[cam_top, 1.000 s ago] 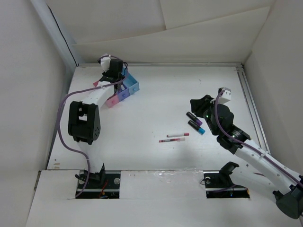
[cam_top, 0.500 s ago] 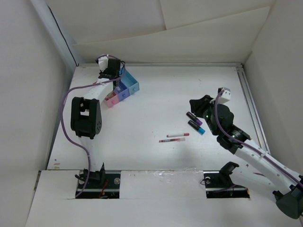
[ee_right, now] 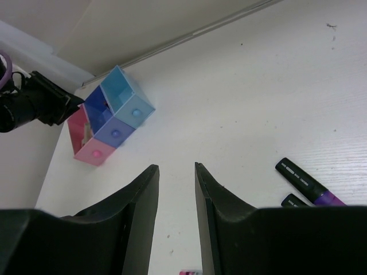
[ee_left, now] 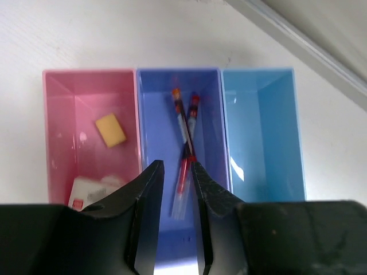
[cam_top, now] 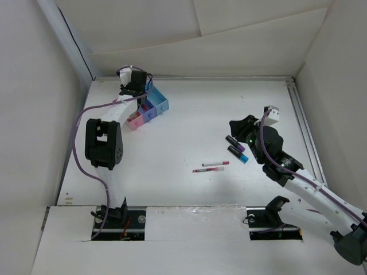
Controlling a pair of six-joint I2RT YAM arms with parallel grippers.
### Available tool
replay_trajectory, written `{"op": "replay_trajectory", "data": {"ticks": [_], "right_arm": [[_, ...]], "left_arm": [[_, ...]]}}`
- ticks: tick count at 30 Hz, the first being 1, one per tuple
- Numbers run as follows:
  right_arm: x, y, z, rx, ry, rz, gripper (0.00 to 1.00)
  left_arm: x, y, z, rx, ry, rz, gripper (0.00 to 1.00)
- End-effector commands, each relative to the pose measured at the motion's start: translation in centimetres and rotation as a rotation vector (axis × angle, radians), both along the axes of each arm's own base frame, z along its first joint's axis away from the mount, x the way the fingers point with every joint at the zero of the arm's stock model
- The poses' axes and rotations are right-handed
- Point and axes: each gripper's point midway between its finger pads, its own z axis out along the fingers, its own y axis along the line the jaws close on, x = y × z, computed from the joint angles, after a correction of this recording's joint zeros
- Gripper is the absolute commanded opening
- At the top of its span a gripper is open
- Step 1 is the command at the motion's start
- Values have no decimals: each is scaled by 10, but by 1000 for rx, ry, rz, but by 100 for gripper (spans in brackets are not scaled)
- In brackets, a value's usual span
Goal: Sort the stationery into containers
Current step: Pick up the pen from the center of the board.
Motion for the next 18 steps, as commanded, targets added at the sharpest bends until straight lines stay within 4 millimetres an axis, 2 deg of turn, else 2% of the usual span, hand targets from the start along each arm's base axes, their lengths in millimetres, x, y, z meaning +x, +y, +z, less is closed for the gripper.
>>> {"op": "replay_trajectory", "data": {"ticks": [1,2,3,4,5,6,7,8,9,10,11,12,13,15,16,18], "right_arm": [[2,0,24,43,-65,-3,37],[2,0,24,43,-65,-3,37],[1,-1,27,49,-73,-3,37],[1,-3,27,48,-73,-14,37],[2,-5,27,47,-74,-27,37],[2,-5,27,47,-74,-28,36],[2,-8,30,51,-82,-40,31],[2,-8,30,51,-82,-40,29],[2,-8,30,51,-82,-40,26],[2,-8,30,51,-82,-40,24],[2,-8,30,51,-82,-40,23],[2,-8,30,51,-82,-40,23],[2,-8,30,51,-82,-40,23],[3,-7,27,46,-75,-40,24],[3,-7,27,46,-75,-40,24],[5,-12,27,44,-76,-60,25]], "left_arm": [[-16,-23,58,-35,-136,-48,22],[-24,-38,74,-66,-171,-98,20],[-34,-67,77,-81,-186,-173,20],[-39,-87,87,-102,-239,-231,19],[-58,-104,60,-113,-198,-292,19],[-80,-140,71,-142,-237,-384,17],[-89,-160,75,-156,-273,-451,17],[-110,-174,50,-133,-228,-522,15],[-125,-191,53,-139,-239,-592,15],[-150,-221,48,-132,-230,-686,15],[-164,-235,44,-122,-231,-737,15],[-183,-242,26,-74,-191,-799,15],[-208,-266,23,-66,-192,-884,15],[-232,-281,16,-45,-176,-971,15],[-254,-294,10,-37,-153,-1039,15],[-271,-304,5,-25,-144,-1097,15]]}}
